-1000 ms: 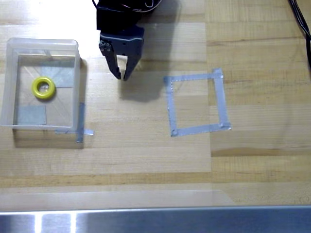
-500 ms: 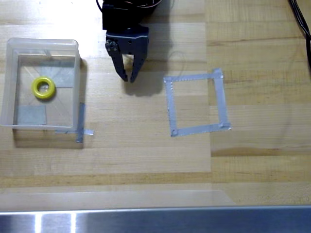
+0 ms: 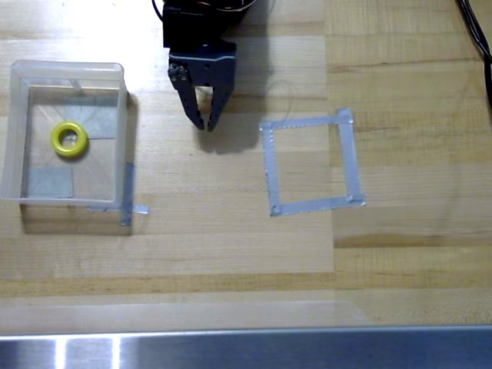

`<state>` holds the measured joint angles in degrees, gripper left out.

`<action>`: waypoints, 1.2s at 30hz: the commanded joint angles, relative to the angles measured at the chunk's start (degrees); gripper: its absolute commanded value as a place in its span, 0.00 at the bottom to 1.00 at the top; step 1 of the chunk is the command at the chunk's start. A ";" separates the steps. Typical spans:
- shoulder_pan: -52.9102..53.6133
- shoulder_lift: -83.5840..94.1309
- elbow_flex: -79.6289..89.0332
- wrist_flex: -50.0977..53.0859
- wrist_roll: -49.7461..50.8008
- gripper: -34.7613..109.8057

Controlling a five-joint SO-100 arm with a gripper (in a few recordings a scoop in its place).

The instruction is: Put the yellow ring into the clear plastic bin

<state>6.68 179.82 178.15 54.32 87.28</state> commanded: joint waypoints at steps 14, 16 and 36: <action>0.70 0.79 -0.79 6.59 0.70 0.26; 0.70 0.79 -0.79 6.86 0.70 0.26; 0.70 0.44 -0.79 7.21 0.79 0.25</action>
<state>6.68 179.82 178.15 60.73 87.71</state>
